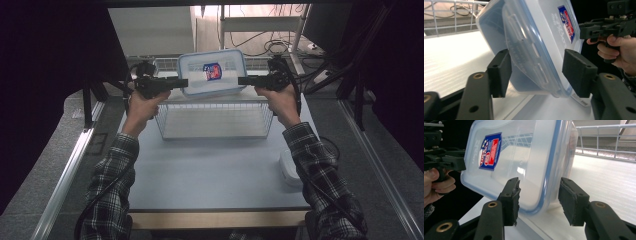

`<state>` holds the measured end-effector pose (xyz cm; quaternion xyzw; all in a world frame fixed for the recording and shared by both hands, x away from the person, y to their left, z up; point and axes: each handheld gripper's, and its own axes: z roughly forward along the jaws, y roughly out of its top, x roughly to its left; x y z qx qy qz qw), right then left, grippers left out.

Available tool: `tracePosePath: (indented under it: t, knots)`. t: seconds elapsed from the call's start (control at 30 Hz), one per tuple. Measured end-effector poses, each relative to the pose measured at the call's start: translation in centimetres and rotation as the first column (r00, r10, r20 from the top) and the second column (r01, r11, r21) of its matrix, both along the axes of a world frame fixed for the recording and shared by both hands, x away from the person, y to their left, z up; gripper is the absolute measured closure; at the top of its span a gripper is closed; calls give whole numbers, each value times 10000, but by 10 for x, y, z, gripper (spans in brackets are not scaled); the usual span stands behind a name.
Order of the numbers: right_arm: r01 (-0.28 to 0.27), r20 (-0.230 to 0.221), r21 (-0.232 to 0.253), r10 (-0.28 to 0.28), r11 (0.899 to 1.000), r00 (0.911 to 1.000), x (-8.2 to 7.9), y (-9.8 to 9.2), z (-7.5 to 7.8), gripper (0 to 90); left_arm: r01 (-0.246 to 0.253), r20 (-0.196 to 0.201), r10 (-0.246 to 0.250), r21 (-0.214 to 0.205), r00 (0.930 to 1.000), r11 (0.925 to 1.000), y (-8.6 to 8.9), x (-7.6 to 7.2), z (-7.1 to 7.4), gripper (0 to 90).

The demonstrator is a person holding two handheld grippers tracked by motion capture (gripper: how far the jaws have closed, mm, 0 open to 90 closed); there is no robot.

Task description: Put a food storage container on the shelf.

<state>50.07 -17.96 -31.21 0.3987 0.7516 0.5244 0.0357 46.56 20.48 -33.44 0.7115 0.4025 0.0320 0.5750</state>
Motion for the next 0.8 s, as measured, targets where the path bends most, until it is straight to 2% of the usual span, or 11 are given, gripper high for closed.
tracePosePath:
  t: [0.07,0.17,0.27,0.33,0.37,0.43,0.5,0.57,0.67,0.73,0.8]
  knots:
    - [-10,-78,83,10,10000,10000,2,-1,-1,519,-38,-216,33,-212,9998,9998,2,3,-1,394]
    - [47,-178,172,-44,9998,9998,3,-2,-1,534,-242,-325,237,-160,9992,9996,1,6,-1,368]
    - [99,-201,190,-96,9998,9998,4,-1,0,538,-461,-232,466,211,9986,9987,-5,7,1,321]
    - [127,-241,208,-122,9997,9996,4,-1,0,538,-550,-260,557,287,9981,9981,-6,8,2,293]
    - [209,-345,285,-199,9994,9992,5,-1,0,538,-721,-320,733,364,9968,9967,-9,9,3,281]
    - [262,-425,373,-246,9990,9988,6,0,0,538,-1292,-67,1300,705,9915,9891,-10,8,6,236]
    - [338,-495,467,-315,9983,9983,6,-1,1,536,-1529,152,1521,944,9882,9837,-10,7,7,249]
    - [440,-483,506,-416,9977,9980,7,0,1,536,-1288,272,1269,841,9915,9881,-10,5,7,310]
    - [542,-338,479,-526,9974,9980,7,0,2,551,-1177,328,1154,805,9928,9898,-10,4,8,394]
    - [768,75,356,-771,9964,9970,5,1,4,587,-1334,523,1295,783,9902,9880,-8,3,9,444]
    - [896,405,231,-905,9957,9951,3,3,6,589,-1204,680,1176,382,9907,9920,-4,1,8,500]
